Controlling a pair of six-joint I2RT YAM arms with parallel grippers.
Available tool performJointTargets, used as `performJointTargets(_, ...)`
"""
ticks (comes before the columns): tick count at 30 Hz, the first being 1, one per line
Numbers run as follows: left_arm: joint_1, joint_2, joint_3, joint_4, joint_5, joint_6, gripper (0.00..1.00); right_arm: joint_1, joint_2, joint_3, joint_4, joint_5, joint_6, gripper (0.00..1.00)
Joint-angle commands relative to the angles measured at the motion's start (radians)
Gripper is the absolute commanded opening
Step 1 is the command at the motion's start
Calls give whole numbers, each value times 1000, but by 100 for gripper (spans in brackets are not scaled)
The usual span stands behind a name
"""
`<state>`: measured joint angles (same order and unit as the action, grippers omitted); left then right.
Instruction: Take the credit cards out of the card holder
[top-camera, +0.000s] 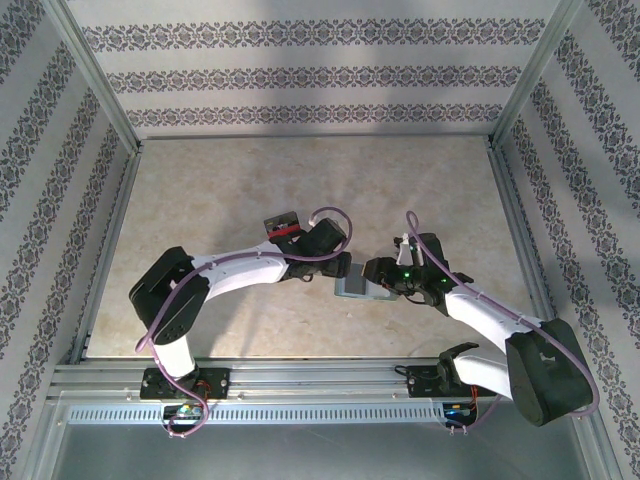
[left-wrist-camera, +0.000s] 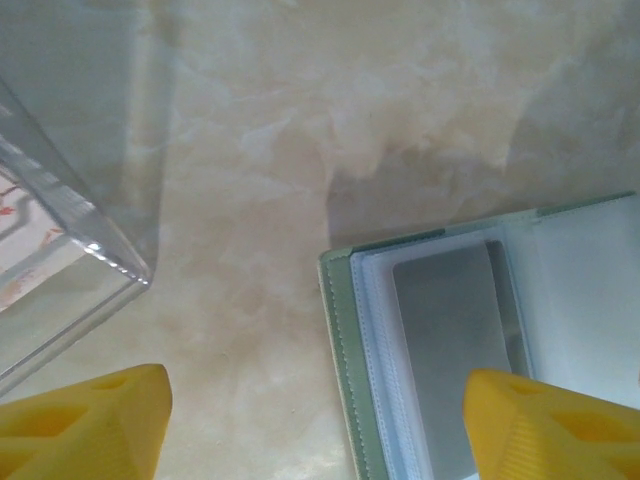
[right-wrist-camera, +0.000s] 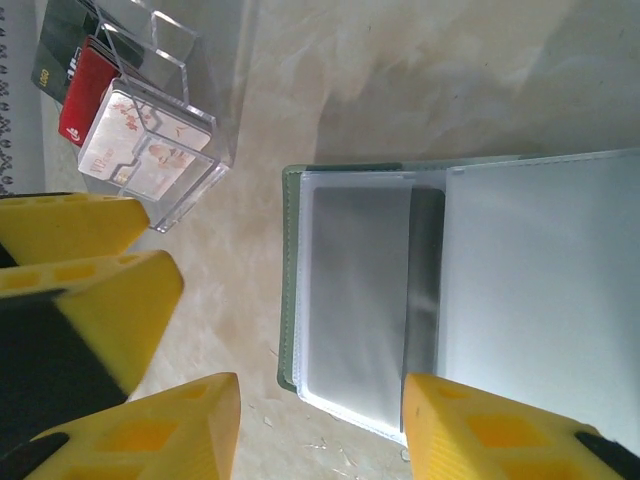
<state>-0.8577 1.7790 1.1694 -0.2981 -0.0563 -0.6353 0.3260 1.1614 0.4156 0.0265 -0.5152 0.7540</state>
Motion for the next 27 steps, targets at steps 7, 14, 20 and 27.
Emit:
performJointTargets(7, -12, -18, 11, -56, -121, -80, 71, 160, 23, 132, -318, 309, -99, 42)
performJointTargets(14, 12, -77, -53, -54, -186, -156, 67, 362, 155, 326, -537, 589, -61, 41)
performJointTargets(20, 22, -109, -94, -43, -198, -181, 67, 426, 309, 436, -557, 635, -40, 49)
performJointTargets(27, 29, -112, -118, -30, -178, -207, 68, 423, 409, 486, -542, 640, -54, 64)
